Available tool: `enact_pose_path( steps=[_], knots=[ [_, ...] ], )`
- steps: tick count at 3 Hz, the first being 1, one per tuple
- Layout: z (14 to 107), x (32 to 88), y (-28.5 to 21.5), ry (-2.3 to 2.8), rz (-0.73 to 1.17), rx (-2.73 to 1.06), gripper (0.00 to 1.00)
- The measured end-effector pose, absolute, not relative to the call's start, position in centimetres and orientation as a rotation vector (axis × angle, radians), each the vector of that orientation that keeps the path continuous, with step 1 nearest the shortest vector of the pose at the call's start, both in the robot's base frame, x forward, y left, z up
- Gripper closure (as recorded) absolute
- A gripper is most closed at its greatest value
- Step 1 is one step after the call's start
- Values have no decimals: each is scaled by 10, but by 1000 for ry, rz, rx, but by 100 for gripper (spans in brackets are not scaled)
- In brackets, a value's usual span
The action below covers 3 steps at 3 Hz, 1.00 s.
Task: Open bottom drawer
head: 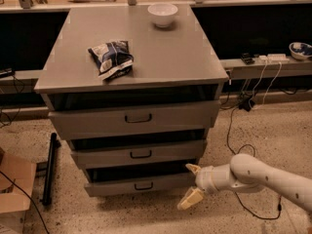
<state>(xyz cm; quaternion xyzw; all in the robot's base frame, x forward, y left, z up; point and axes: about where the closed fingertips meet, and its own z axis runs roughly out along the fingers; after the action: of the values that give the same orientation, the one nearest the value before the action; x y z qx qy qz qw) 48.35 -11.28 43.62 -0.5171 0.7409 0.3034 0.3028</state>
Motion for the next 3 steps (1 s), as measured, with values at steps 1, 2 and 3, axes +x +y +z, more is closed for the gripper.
enact_pose_path(
  steps=[1,2,3],
  knots=[
    [382,502,-107,1937,807,-1395,0],
    [323,542,-108,1915,835,-1387,0],
    [323,542,-108,1915,835,-1387,0]
  ],
)
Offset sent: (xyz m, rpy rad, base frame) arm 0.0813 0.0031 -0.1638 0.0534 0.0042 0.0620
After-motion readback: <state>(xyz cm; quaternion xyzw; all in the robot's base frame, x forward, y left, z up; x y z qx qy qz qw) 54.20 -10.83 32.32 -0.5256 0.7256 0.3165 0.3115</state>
